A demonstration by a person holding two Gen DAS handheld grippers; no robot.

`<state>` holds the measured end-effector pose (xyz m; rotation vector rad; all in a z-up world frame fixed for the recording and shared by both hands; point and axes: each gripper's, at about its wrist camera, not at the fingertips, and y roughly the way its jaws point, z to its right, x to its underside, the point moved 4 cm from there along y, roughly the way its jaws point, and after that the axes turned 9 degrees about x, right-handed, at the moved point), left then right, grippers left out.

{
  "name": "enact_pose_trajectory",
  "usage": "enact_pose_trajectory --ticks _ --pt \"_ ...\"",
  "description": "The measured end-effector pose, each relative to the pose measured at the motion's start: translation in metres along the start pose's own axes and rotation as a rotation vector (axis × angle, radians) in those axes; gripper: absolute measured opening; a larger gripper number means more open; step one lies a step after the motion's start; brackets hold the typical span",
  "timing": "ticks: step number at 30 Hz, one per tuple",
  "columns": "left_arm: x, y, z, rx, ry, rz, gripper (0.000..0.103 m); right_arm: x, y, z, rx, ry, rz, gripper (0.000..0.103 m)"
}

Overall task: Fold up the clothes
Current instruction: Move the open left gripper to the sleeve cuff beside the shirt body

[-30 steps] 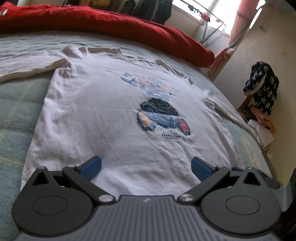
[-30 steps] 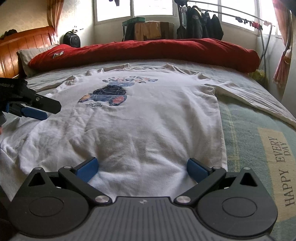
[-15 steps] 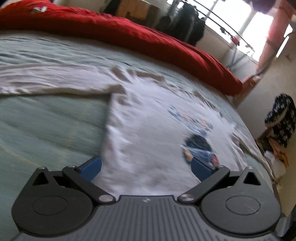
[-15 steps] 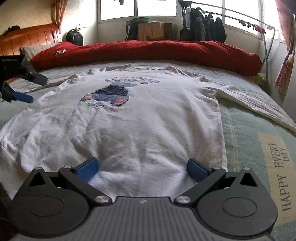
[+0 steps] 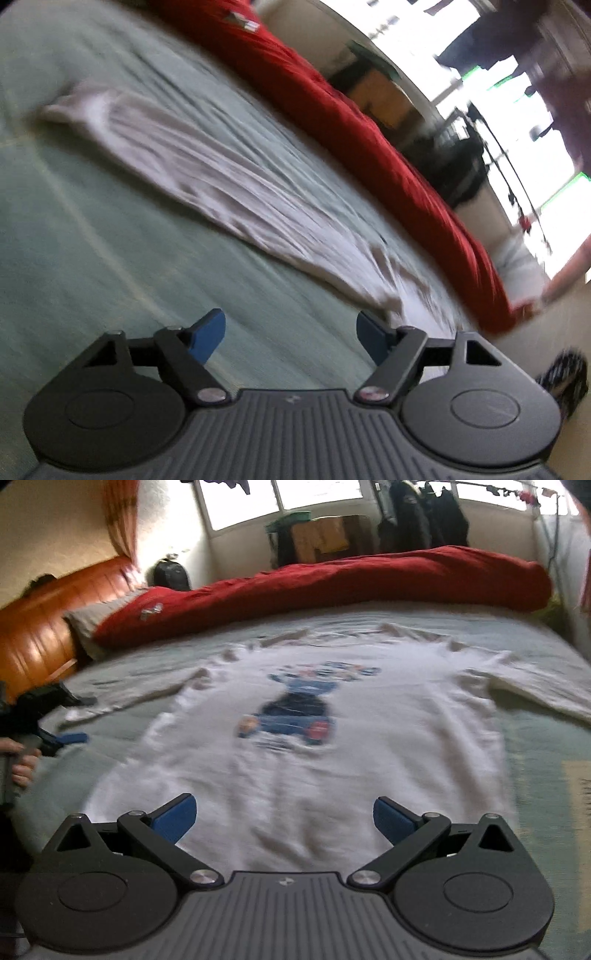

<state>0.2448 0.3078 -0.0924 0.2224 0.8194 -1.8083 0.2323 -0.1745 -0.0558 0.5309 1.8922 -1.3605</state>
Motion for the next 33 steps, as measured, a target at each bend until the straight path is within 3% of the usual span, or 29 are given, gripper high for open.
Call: enact_pose_trajectory --ticks 7,16,18,23,27,33 --pt "-0.034 -0.014 -0.044 0.046 -0.13 0.103 0.077 -0.009 0.021 -0.04 -0.039 0.01 -0.034 0.103" --pt "-0.119 -0.015 -0.06 0.03 -0.078 0.236 0.079 -0.013 0.034 -0.071 -0.002 -0.086 -0.065 0.103" --pt "-0.136 -0.004 -0.071 -0.008 -0.081 0.224 0.079 -0.013 0.036 -0.075 0.003 -0.094 -0.072 0.103" --pt "-0.147 0.019 -0.097 -0.185 -0.045 0.134 0.079 -0.013 0.038 -0.08 0.024 -0.124 -0.078 0.103" --pt "-0.148 0.019 -0.089 -0.234 0.045 0.069 0.079 -0.011 0.04 -0.076 0.05 -0.131 -0.09 0.103" --pt "-0.167 0.023 -0.062 -0.233 0.119 0.075 0.084 -0.009 0.046 -0.072 0.043 -0.091 -0.11 0.103"
